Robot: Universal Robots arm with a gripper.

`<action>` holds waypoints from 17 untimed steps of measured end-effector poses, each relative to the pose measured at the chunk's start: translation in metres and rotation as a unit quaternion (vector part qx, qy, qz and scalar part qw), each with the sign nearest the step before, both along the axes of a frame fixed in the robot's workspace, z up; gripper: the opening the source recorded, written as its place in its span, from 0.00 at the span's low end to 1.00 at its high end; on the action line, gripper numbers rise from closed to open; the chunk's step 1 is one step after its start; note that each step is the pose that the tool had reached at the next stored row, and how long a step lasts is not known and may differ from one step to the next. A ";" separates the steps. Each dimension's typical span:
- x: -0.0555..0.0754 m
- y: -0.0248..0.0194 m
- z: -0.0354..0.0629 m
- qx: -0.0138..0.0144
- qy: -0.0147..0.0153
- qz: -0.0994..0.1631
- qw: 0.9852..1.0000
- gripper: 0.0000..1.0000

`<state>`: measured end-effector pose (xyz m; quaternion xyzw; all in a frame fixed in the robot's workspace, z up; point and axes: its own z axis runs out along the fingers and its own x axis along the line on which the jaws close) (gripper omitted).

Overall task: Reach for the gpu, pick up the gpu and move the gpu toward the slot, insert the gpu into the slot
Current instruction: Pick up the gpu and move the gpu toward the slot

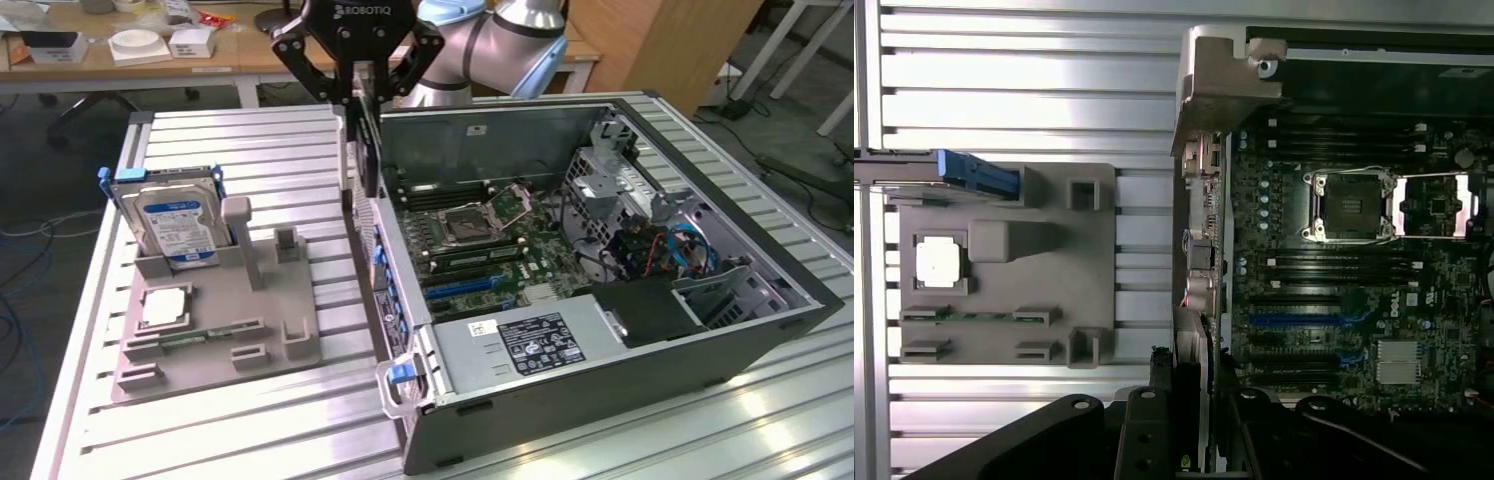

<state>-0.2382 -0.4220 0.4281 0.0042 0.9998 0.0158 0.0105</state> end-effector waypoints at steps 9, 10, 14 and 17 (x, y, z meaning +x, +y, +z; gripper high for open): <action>0.014 0.0000 0.0000 0.000 0.000 0.000 1.000 0.27; 0.016 0.0000 0.0000 0.000 0.000 0.000 1.000 0.27; 0.021 0.0000 0.0000 0.000 0.000 0.000 1.000 0.27; 0.025 0.0000 -0.0001 0.000 0.000 0.000 1.000 0.27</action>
